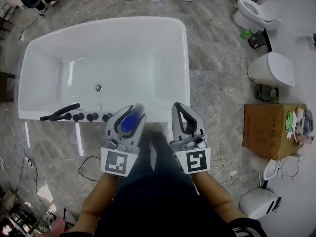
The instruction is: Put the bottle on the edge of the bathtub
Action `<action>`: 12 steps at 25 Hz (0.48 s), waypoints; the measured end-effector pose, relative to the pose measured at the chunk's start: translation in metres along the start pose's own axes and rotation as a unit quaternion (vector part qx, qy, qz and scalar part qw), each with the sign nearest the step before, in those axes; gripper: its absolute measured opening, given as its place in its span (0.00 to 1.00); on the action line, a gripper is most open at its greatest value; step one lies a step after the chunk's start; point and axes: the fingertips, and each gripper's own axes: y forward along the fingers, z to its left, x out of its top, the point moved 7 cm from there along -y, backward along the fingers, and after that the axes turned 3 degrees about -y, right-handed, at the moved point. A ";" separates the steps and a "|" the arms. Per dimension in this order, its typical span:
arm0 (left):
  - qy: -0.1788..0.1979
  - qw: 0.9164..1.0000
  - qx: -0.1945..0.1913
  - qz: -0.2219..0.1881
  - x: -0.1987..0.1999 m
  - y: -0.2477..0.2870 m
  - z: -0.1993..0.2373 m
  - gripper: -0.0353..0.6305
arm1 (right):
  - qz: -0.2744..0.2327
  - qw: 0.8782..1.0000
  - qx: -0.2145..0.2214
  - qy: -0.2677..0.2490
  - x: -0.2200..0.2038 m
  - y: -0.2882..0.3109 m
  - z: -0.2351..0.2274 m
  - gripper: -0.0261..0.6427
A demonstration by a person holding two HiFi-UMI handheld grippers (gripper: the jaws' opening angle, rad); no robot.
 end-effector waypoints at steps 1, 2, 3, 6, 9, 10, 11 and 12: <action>0.006 1.000 0.000 -0.003 -0.005 0.002 0.000 0.29 | 0.000 1.000 0.004 -0.001 -0.005 0.003 0.001 0.06; 0.010 1.000 0.000 -0.005 -0.011 0.004 0.000 0.29 | 0.000 1.000 0.008 -0.002 -0.009 0.006 0.002 0.06; 0.011 1.000 0.001 -0.006 -0.017 0.007 0.000 0.29 | 0.000 1.000 0.013 -0.003 -0.014 0.009 0.002 0.06; 0.008 1.000 0.005 0.007 -0.039 0.013 0.003 0.29 | 0.003 1.000 0.024 -0.006 -0.030 0.017 0.007 0.06; 0.001 1.000 0.010 0.017 -0.062 0.015 0.006 0.29 | 0.014 0.999 0.034 -0.009 -0.047 0.023 0.016 0.06; -0.002 1.000 0.011 0.018 -0.070 0.016 0.007 0.29 | 0.018 0.999 0.037 -0.009 -0.052 0.026 0.018 0.06; -0.005 1.000 0.012 0.021 -0.077 0.018 0.008 0.29 | 0.020 0.999 0.040 -0.008 -0.057 0.028 0.019 0.06; -0.009 1.000 0.013 0.025 -0.085 0.020 0.009 0.29 | 0.022 0.999 0.043 -0.005 -0.063 0.030 0.021 0.06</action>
